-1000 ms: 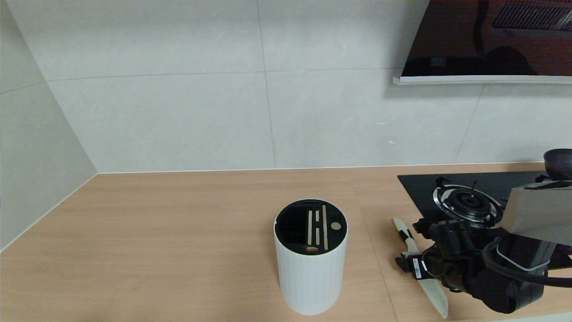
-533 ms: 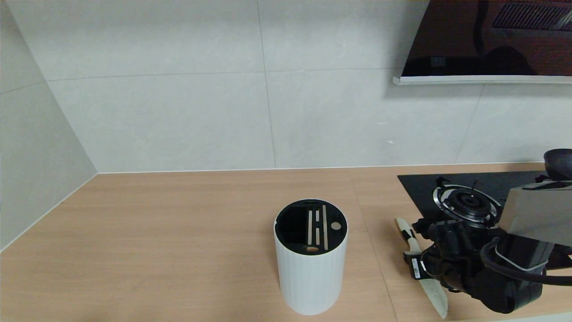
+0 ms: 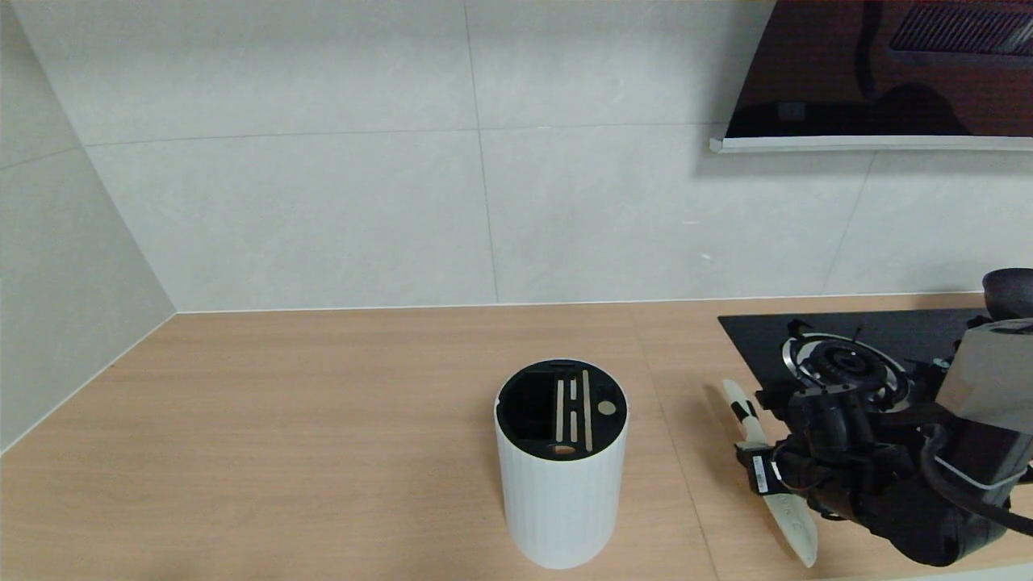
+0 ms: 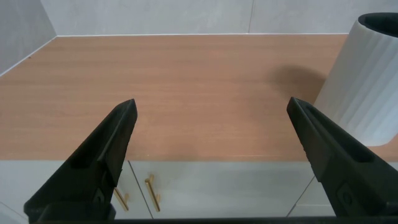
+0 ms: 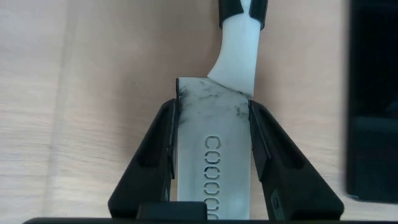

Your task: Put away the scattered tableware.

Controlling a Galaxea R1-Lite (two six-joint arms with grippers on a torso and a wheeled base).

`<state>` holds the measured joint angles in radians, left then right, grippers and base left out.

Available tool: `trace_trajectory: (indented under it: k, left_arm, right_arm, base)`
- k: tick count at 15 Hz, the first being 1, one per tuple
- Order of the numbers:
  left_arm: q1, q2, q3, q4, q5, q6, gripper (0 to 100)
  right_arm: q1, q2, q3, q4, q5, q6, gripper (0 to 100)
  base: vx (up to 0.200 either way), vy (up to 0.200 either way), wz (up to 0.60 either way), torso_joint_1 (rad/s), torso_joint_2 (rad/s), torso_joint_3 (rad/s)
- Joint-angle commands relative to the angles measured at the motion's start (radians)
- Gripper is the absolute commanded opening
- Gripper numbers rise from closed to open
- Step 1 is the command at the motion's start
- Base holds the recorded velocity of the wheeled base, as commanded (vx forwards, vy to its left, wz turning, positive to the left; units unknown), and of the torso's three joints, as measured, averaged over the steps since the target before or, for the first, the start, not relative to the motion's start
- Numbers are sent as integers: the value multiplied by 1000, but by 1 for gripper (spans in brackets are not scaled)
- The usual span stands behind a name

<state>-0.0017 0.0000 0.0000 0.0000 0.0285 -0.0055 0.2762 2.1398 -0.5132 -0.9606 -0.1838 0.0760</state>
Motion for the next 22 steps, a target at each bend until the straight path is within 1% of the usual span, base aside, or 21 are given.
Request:
trace_trajectory:
  k: [1, 4, 5, 6, 10, 15, 16, 20, 21, 22]
  left_arm:
    - [0, 0, 0, 0, 1, -1, 100]
    - [0, 0, 0, 0, 1, -1, 100]
    - [0, 0, 0, 0, 1, -1, 100]
    - [0, 0, 0, 0, 1, -1, 100]
    - [0, 0, 0, 0, 1, 1, 100]
    - [0, 0, 0, 0, 1, -1, 100]
    - [0, 0, 0, 0, 1, 6, 100]
    - [0, 0, -3, -11, 1, -2, 100]
    - [0, 0, -83, -77, -2, -7, 100]
    - [-1, 3, -133, -66, -7, -7, 100]
  right_arm:
    - [6, -106, 15, -3, -2, -2, 0]
    - [38, -219, 24, 11, -49, -5, 0]
    - [63, -293, 24, 26, -71, -5, 0]
    - [80, -356, 24, 56, -94, -5, 0]
    - [150, -534, 9, 209, -103, -5, 0]
    - [176, -572, 12, 212, -105, -4, 0]
    - [181, -575, 12, 212, -105, -4, 0]
    - [184, -575, 12, 212, -105, -4, 0]
    - [187, -575, 13, 212, -105, -4, 0]
    - [189, -577, 13, 212, -105, -4, 0]
  base:
    - [0, 0, 0, 0, 0, 0]
    - [0, 0, 0, 0, 0, 0]
    - [0, 0, 0, 0, 0, 0]
    - [0, 0, 0, 0, 0, 0]
    - [0, 0, 0, 0, 0, 0]
    - [0, 0, 0, 0, 0, 0]
    - [0, 0, 0, 0, 0, 0]
    - [0, 0, 0, 0, 0, 0]
    - [0, 0, 0, 0, 0, 0]
    - [0, 0, 0, 0, 0, 0]
